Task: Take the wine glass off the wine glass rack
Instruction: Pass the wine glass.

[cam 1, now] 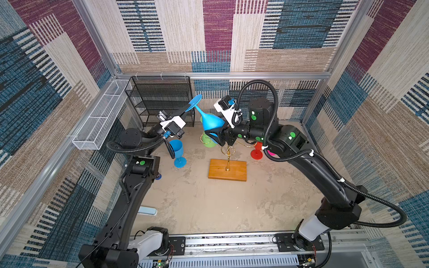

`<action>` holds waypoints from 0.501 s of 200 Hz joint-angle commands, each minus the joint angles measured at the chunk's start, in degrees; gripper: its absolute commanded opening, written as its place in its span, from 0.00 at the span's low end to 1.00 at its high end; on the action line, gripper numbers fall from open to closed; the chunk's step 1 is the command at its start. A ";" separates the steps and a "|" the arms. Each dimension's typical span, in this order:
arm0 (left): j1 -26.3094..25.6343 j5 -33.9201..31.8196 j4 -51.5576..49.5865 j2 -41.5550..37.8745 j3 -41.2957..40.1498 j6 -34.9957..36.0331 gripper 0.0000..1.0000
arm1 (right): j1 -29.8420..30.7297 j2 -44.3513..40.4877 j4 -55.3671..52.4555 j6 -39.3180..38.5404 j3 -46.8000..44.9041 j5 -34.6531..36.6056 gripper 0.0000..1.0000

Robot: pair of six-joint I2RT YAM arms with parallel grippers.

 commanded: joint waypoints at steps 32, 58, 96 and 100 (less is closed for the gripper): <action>0.23 -7.81 -1.63 -2.01 -0.13 -9.73 0.00 | 0.04 -9.25 11.38 0.88 -9.77 0.92 0.99; 0.68 -11.46 -0.95 -2.56 -2.01 -15.63 0.00 | -0.12 -14.35 14.95 0.87 -14.03 1.27 0.99; 2.03 -14.83 -0.87 -3.11 -4.61 -24.33 0.00 | -1.03 -20.71 17.36 1.14 -19.26 -0.02 0.99; 2.38 -14.84 -0.33 -3.22 -5.06 -25.77 0.00 | -1.40 -21.16 17.46 1.43 -19.74 -0.35 0.99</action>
